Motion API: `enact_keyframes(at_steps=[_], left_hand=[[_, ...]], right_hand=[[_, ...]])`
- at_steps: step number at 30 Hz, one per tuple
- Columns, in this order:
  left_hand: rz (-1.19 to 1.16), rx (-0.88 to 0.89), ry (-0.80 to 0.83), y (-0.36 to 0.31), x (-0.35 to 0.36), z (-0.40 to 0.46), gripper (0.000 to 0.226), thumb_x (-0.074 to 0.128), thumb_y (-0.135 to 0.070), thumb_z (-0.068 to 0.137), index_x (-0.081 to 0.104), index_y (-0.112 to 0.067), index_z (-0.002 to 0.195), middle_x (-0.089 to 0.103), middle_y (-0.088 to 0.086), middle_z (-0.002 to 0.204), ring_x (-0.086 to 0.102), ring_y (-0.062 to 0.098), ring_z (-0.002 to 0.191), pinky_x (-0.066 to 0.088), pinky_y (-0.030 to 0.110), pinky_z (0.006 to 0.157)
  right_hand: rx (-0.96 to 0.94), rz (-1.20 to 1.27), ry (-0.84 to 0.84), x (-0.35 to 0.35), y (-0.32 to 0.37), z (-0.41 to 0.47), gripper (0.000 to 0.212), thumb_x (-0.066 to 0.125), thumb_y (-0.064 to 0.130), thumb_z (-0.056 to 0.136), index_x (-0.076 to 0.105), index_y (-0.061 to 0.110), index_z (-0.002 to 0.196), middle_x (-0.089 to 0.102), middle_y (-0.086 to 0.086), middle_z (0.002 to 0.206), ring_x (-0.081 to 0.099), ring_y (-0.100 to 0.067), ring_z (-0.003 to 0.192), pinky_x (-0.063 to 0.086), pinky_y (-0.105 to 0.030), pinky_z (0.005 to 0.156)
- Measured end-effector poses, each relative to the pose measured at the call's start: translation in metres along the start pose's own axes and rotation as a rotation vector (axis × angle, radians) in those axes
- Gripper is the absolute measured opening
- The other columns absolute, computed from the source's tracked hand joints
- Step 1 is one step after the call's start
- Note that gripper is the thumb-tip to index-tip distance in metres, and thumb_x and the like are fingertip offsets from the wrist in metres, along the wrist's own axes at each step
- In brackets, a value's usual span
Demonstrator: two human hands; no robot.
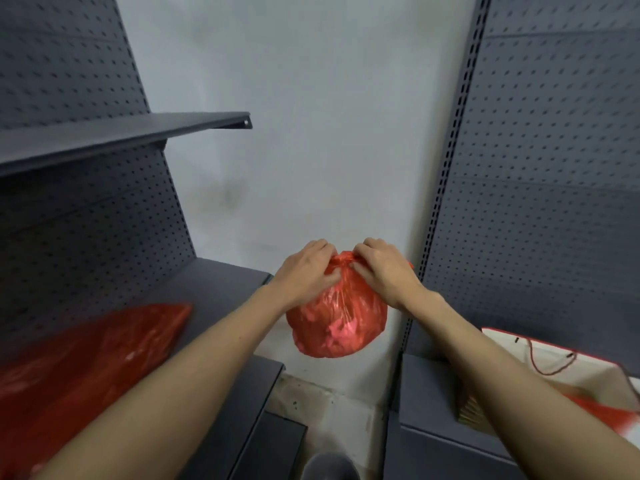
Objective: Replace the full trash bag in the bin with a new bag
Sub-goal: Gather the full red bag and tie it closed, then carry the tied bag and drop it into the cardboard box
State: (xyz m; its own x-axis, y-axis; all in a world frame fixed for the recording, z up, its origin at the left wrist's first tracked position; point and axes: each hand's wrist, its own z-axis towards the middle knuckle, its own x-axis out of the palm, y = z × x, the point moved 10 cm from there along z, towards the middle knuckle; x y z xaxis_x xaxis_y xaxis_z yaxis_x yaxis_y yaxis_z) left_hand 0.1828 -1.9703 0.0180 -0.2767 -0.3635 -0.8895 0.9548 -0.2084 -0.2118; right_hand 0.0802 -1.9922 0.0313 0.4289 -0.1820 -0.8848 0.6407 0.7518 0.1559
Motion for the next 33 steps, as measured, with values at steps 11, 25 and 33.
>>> enact_keyframes(at_steps=[11, 25, 33], left_hand=[[0.139, -0.255, 0.007, 0.018, -0.035, -0.031, 0.024, 0.046, -0.040, 0.092, 0.049, -0.017, 0.098, 0.049, -0.002, 0.095, 0.048, 0.016, 0.088, 0.045, 0.035, 0.076], [0.495, -0.704, -0.169, 0.044, -0.226, -0.260, 0.025, 0.046, -0.041, 0.093, 0.049, -0.016, 0.099, 0.049, -0.002, 0.097, 0.047, 0.016, 0.092, 0.043, 0.035, 0.079], [0.639, -1.027, -0.240, 0.005, -0.326, -0.484, 0.028, 0.046, -0.042, 0.094, 0.049, -0.015, 0.100, 0.049, -0.001, 0.099, 0.045, 0.014, 0.087, 0.038, 0.031, 0.072]], right_hand=[[-0.277, 0.223, 0.022, 0.002, 0.038, 0.030, 0.020, 0.051, 0.027, 0.096, 0.061, 0.013, 0.105, 0.058, -0.004, 0.098, 0.053, -0.024, 0.096, 0.042, -0.038, 0.082], [-0.822, 0.527, -0.005, -0.027, 0.316, 0.008, 0.020, 0.046, 0.034, 0.098, 0.060, 0.019, 0.099, 0.056, 0.004, 0.097, 0.051, -0.016, 0.095, 0.045, -0.034, 0.082], [-1.126, 0.679, 0.035, -0.060, 0.528, -0.106, 0.021, 0.047, 0.037, 0.097, 0.060, 0.020, 0.096, 0.055, 0.006, 0.095, 0.052, -0.014, 0.094, 0.044, -0.033, 0.082]])
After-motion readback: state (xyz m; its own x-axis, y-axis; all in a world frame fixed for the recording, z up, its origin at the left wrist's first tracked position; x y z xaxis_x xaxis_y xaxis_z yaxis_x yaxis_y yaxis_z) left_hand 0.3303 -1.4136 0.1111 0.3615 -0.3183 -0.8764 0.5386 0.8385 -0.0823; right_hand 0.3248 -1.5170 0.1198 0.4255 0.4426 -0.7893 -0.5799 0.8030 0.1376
